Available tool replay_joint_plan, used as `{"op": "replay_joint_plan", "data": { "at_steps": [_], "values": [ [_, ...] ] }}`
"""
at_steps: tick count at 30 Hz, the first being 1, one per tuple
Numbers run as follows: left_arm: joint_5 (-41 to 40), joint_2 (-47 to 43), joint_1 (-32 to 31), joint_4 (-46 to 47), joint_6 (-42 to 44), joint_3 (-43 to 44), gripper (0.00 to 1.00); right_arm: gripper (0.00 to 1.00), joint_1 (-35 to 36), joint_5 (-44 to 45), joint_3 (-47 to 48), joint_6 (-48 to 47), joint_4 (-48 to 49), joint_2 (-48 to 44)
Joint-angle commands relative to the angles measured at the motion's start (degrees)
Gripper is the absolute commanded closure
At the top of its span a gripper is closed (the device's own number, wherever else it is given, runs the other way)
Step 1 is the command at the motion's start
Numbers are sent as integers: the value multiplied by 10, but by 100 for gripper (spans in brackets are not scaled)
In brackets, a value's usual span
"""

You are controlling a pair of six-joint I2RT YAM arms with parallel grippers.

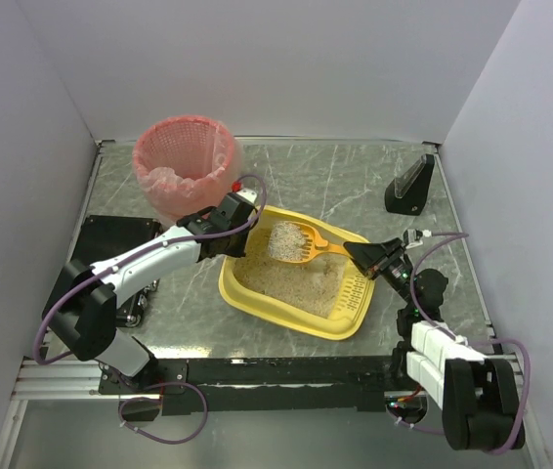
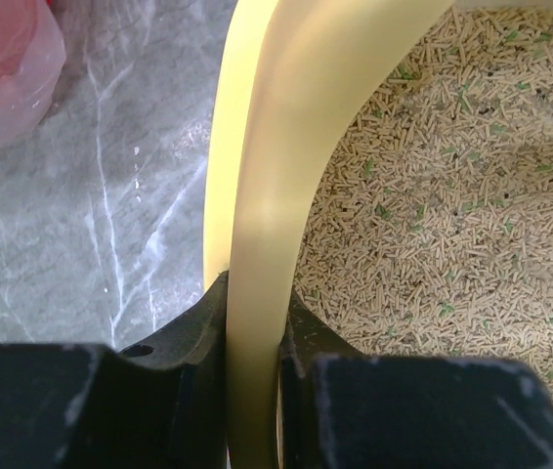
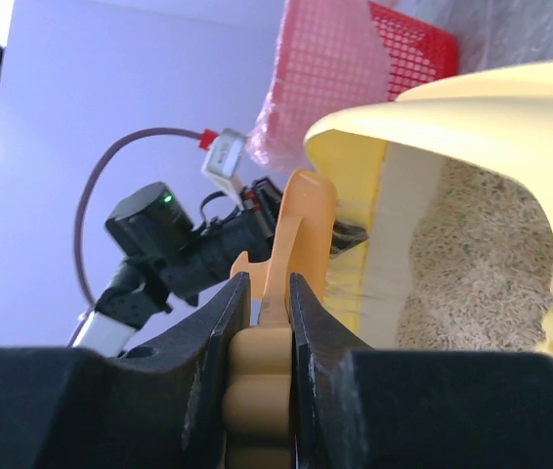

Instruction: Clean the litter box

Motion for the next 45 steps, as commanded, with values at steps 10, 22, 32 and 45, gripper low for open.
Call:
{"op": "replay_joint_plan", "data": {
  "at_steps": [10, 22, 32, 45],
  "values": [
    [54, -19, 5, 113, 42, 27, 98, 100, -77, -150, 10, 68, 245, 111],
    [107, 80, 8, 81, 229, 125, 96, 100, -124, -216, 19, 31, 191, 85],
    [174, 134, 15, 35, 371, 181, 93, 100, -127, -246, 61, -48, 70, 71],
    [263, 188, 30, -9, 444, 270, 58, 100, -121, -179, 99, -185, -134, 30]
  ]
}}
